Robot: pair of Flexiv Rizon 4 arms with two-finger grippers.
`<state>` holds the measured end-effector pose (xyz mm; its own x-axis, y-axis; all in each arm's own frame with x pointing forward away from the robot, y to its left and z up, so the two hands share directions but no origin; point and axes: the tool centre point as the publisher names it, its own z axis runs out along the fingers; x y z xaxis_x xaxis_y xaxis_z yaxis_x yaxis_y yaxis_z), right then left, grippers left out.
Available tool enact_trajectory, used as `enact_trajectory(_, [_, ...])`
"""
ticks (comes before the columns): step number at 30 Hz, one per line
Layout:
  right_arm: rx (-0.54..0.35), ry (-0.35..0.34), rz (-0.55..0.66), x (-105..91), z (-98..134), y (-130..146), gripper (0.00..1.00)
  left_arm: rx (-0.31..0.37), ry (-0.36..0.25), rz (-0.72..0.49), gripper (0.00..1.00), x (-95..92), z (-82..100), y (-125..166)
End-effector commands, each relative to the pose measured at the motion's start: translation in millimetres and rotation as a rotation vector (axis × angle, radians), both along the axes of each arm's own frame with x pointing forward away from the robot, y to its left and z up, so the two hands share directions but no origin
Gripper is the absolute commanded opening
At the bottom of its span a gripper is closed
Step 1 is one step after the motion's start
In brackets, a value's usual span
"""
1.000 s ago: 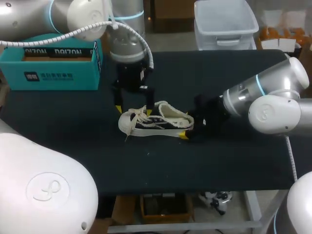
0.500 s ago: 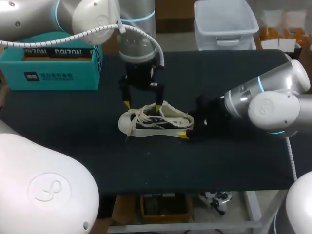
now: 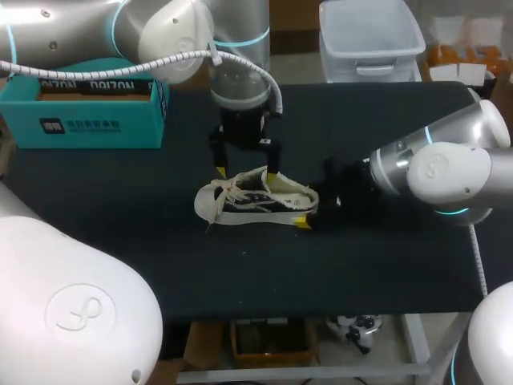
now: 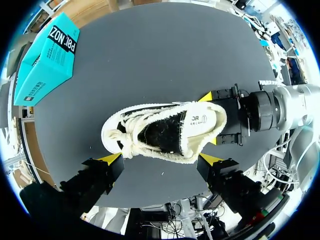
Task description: Open the shoe tongue, take the insole out of the shoe, put the insole back into the shoe, and pack the shoe into the shoebox
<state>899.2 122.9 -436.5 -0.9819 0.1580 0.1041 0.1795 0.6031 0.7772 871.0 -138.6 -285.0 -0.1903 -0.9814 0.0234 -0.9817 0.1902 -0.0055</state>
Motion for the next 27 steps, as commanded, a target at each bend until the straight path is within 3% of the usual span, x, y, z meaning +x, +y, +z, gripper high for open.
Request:
enact_trajectory(1, [0.003, 0.002, 0.003, 3.8, -16.0, 1.7, 0.0, 0.039, 0.013, 0.014, 0.99, 12.9, -6.0, -13.4])
enact_trajectory(3, [0.003, 0.002, 0.003, 3.8, -16.0, 1.7, 0.0, 0.054, 0.011, 0.027, 0.87, 18.5, -8.9, -18.1])
enact_trajectory(10, [0.003, 0.002, 0.003, 3.8, -16.0, 1.7, 0.0, 0.098, 0.036, 0.06, 0.63, 24.5, -20.7, -29.7])
enact_trajectory(12, [0.003, 0.002, 0.003, 3.8, -16.0, 1.7, 0.0, 0.108, 0.037, 0.067, 0.62, 22.9, -23.7, -31.0])
enact_trajectory(14, [0.003, 0.002, 0.003, 3.8, -16.0, 1.7, 0.0, 0.112, 0.049, 0.076, 0.53, 22.8, -25.6, -31.6])
enact_trajectory(24, [0.003, 0.002, 0.003, 3.8, -16.0, 1.7, 0.0, 0.152, 0.056, 0.106, 0.41, 13.3, -29.3, -27.2])
enact_trajectory(27, [0.003, 0.002, 0.003, 3.8, -16.0, 1.7, 0.0, 0.158, 0.06, 0.114, 0.29, 8.3, -28.9, -23.4])
